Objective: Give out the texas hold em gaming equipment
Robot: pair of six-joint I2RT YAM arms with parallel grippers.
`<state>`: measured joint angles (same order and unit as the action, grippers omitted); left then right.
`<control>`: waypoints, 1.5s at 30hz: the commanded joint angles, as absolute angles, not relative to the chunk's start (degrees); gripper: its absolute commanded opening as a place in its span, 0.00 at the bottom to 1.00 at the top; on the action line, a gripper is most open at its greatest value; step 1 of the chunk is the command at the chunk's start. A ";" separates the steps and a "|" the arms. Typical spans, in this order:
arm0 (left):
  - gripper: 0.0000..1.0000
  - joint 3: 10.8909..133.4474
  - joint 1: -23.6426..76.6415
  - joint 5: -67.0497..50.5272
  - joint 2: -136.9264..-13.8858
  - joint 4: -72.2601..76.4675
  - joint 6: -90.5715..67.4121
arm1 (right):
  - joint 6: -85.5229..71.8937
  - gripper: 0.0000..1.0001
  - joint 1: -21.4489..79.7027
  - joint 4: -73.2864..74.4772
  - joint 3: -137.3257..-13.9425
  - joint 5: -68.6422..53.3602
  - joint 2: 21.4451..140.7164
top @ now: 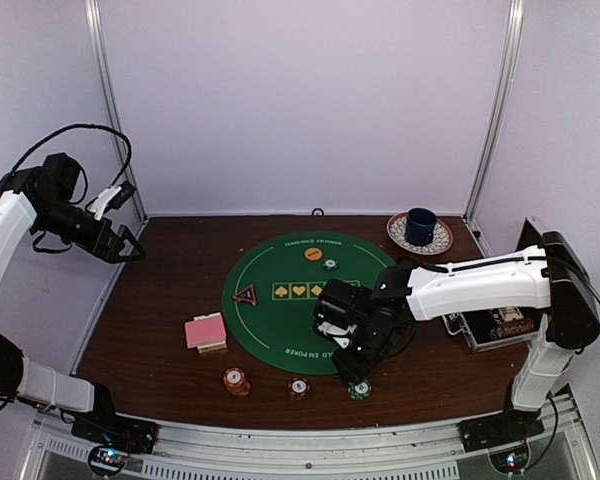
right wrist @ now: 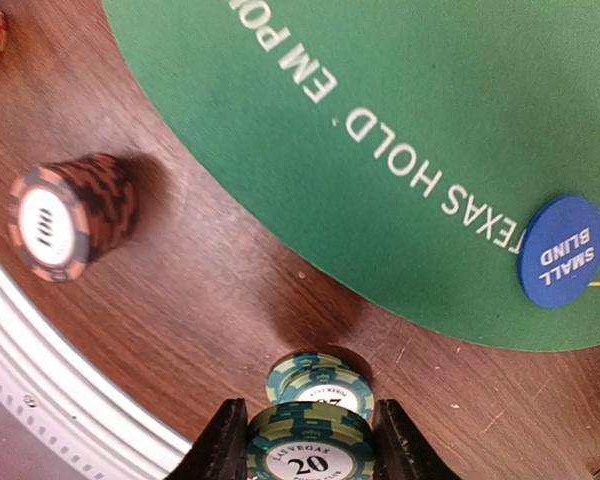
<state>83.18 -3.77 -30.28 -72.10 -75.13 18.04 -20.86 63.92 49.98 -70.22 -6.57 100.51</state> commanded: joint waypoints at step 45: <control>0.98 82.86 -3.96 -33.21 -70.81 -75.37 19.96 | -20.02 0.46 57.35 49.81 -144.20 -9.89 154.72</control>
<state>82.83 -3.77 -32.18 -71.42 -75.18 19.62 -18.55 57.78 51.40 -142.96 -7.66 152.79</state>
